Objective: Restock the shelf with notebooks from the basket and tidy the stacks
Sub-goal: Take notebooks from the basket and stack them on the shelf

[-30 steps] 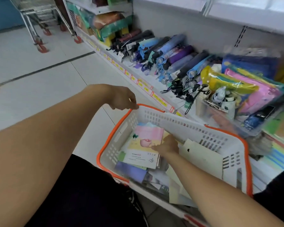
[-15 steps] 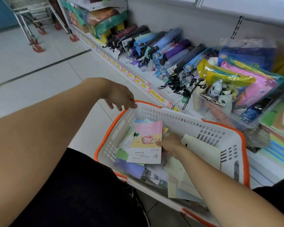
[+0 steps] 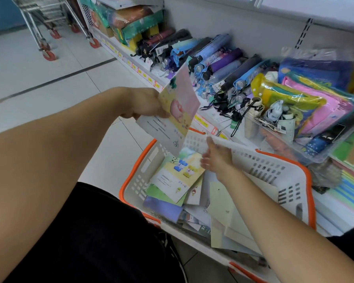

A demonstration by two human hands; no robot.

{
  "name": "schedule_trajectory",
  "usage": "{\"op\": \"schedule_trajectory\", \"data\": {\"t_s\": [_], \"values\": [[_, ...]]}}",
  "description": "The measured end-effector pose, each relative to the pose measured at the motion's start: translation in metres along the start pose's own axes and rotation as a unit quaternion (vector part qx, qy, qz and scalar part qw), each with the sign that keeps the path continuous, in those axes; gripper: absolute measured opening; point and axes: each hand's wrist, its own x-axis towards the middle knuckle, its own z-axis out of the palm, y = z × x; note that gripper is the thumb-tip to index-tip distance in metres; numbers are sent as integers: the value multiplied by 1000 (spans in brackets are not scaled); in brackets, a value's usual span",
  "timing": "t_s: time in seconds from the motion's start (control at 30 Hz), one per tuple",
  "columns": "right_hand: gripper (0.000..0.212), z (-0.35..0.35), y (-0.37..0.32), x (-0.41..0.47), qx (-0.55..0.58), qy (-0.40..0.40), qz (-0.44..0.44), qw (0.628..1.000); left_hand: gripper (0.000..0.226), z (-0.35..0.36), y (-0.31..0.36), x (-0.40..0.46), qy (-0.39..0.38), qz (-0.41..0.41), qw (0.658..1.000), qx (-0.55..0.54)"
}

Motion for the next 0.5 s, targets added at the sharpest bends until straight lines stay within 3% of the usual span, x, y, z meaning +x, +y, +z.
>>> {"op": "schedule_trajectory", "data": {"t_s": [0.03, 0.07, 0.17, 0.27, 0.33, 0.43, 0.5], "values": [[46, -3, 16, 7, -69, 84, 11, 994, 21, -3, -2, 1, 21, -3, 1000, 19], [45, -6, 32, 13, -109, 120, 18, 987, 19, -6, -4, 0, 32, -4, 999, 30], [21, -3, 63, 18, -133, 82, 2, 988, 23, -8, -12, -3, 40, 2, 998, 50], [16, 4, 65, 22, -191, 88, -94, 973, 24, -8, -16, -4, 66, 7, 995, 70], [9, 2, 51, 21, -172, 62, -141, 973, 22, -7, -16, -3, 98, 9, 991, 93], [19, -8, 5, 5, -109, -4, -219, 970, 29, -8, -14, -4, 153, -3, 977, 150], [21, -16, -39, -15, -64, 6, -276, 959, 28, -13, -16, -5, 184, -10, 977, 109]]}}
